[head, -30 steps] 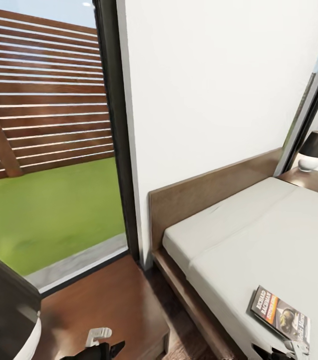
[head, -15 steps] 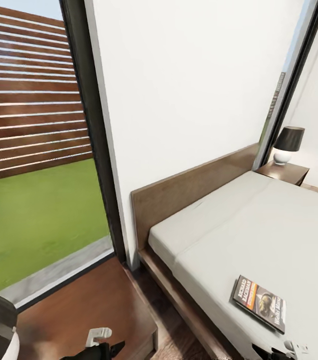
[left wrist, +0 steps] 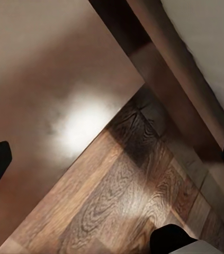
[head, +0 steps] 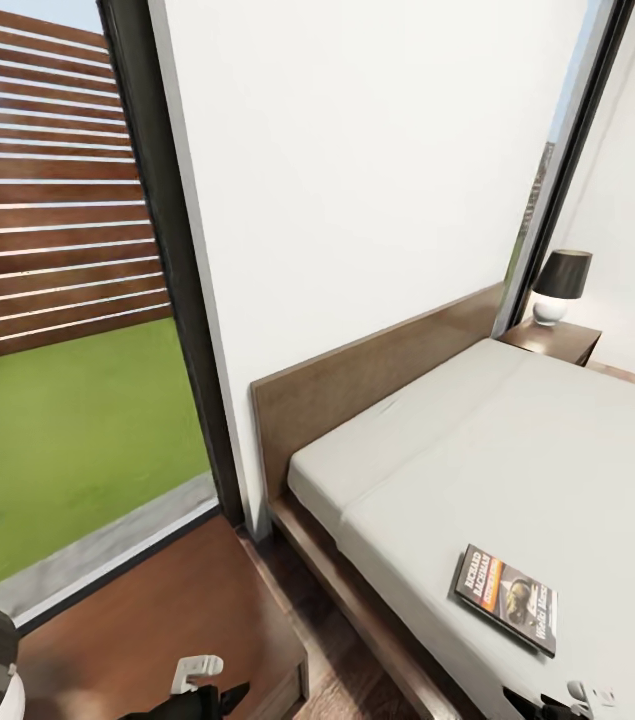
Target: In the bedroom, move the book from the bed onto either nightstand, and place the two sandals side by side next to the bed.
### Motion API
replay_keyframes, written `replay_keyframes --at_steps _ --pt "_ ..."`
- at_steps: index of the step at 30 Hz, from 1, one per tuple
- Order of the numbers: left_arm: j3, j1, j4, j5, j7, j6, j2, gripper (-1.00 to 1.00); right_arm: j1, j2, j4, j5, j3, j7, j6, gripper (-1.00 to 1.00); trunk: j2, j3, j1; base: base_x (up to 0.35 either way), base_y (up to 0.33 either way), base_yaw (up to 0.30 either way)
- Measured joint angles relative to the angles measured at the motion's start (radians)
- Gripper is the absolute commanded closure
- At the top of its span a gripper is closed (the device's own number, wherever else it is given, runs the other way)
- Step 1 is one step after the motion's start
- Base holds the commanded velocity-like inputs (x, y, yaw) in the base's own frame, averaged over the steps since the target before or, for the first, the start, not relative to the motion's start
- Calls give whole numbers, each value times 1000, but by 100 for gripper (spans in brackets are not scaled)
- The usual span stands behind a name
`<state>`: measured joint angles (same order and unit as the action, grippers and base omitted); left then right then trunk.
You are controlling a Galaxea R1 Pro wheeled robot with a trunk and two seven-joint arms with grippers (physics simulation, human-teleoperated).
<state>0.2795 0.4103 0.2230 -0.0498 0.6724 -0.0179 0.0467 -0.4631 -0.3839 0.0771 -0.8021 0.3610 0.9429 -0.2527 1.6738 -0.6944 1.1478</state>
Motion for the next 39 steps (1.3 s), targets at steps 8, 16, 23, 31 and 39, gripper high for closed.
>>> replay_keyframes --at_steps 8,16,23,31,39 --pt "0 0 -1 0 0 0 0 -100 0 0 0 1 1 0 0 -100 0 -1 0 0 0 -54" --pt "0 0 -1 0 0 0 -1 -100 0 0 0 1 2 0 0 -100 0 -7 0 0 0 -233" --pt "0 0 -2 0 0 0 0 -100 0 0 0 1 2 0 0 -100 0 -12 0 0 0 -243" --pt "0 0 -2 0 1 0 0 -100 0 0 0 1 1 0 0 -100 0 -15 0 0 0 -87" --pt "0 -1 -1 0 0 0 -1 -100 0 0 0 1 2 0 1 -100 0 -15 0 0 0 -2"
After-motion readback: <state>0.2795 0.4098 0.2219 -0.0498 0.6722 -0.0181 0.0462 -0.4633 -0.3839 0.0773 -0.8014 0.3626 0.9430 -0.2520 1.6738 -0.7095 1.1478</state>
